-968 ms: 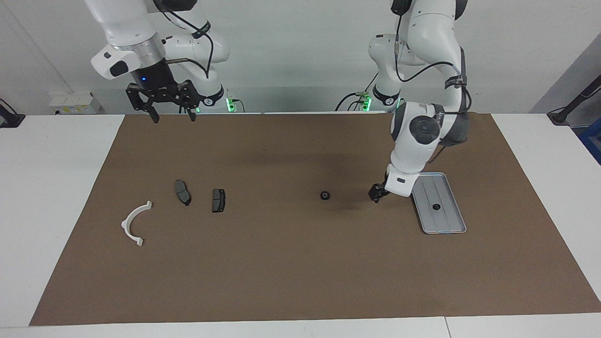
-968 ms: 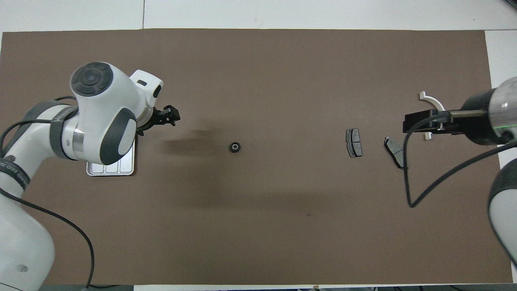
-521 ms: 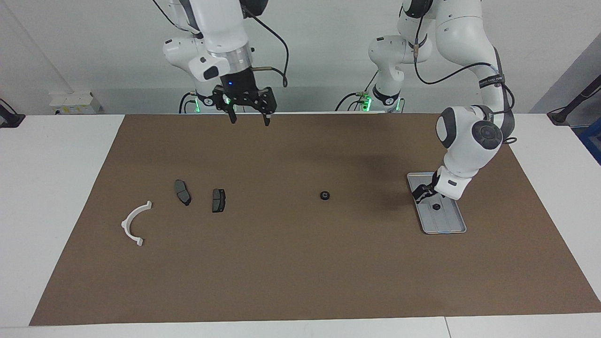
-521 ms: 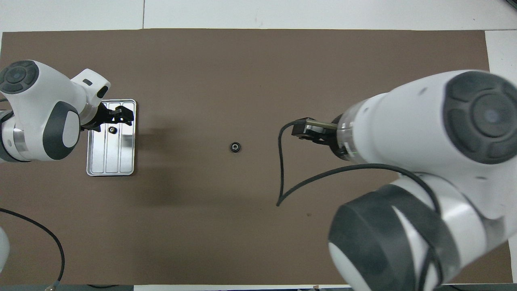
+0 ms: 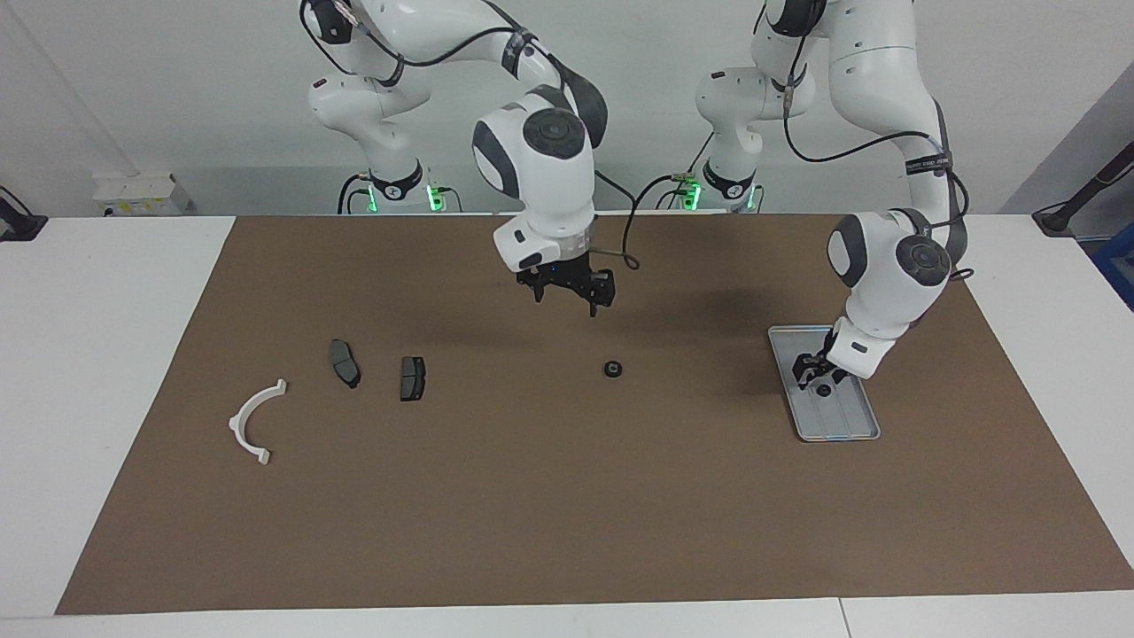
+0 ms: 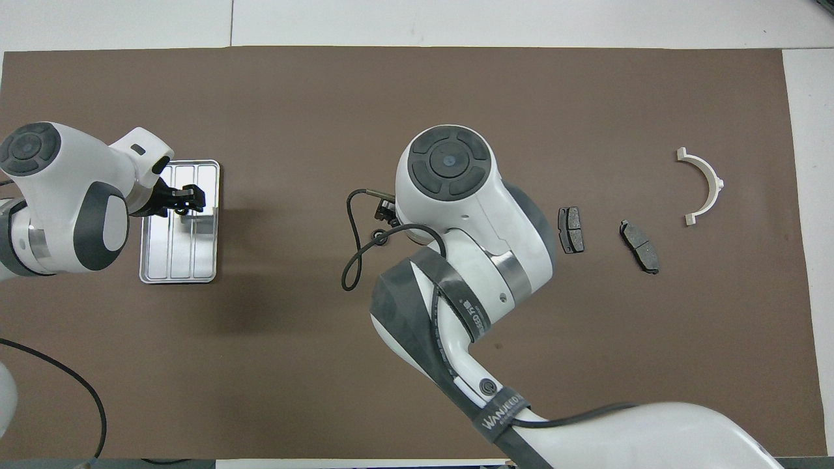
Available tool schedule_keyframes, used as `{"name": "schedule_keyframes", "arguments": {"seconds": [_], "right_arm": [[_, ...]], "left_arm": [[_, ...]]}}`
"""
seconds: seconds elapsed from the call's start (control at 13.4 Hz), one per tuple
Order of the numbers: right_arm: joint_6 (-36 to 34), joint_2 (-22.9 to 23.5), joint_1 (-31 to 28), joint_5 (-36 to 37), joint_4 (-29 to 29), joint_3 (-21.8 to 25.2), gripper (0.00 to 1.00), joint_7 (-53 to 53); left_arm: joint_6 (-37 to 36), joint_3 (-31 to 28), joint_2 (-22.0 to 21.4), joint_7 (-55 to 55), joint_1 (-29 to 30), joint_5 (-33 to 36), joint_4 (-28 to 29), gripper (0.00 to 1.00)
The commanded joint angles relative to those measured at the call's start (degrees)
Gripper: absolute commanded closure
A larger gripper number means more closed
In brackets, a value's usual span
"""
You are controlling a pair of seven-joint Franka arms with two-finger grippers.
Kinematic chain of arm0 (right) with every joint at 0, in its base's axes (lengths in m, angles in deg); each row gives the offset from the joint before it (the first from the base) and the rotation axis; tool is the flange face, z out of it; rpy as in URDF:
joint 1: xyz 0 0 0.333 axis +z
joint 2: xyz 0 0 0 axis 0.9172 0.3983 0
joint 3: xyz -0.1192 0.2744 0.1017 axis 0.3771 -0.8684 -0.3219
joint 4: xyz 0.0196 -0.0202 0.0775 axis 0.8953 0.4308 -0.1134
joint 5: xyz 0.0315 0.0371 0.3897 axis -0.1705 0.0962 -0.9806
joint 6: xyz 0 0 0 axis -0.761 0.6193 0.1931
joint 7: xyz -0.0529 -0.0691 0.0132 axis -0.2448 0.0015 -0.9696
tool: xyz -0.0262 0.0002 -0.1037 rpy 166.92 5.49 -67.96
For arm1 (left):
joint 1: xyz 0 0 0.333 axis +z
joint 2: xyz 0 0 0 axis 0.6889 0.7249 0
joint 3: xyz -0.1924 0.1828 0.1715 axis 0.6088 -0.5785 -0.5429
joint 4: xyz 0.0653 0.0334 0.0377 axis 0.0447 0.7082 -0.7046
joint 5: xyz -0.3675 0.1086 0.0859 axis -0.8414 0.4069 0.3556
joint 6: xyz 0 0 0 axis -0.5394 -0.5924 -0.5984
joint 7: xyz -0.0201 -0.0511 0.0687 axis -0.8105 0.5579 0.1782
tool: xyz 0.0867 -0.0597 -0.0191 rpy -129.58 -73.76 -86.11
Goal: Place bearing gear from tray to pile
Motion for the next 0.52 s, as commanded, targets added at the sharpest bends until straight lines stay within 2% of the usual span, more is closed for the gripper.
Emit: {"name": "schedule_keyframes", "arguments": {"seconds": [0.0, 0.22, 0.45], "right_arm": [[-0.92, 10.34, 3.57, 3.8, -10.01, 0.6, 0.0, 4.67], [-1.18, 18.1, 4.2, 5.23, -18.64, 0.42, 0.0, 7.6], [-0.57, 20.66, 4.64, 5.23, -20.06, 0.51, 0.0, 7.6]], "left_arm": [[1.71, 0.56, 0.06, -2.77, 2.06, 0.51, 0.95, 0.29], [3.37, 0.65, 1.02, -2.6, 2.07, 0.51, 1.13, 0.33], [3.64, 0.65, 1.29, -2.51, 1.98, 0.51, 1.22, 0.36]]}}
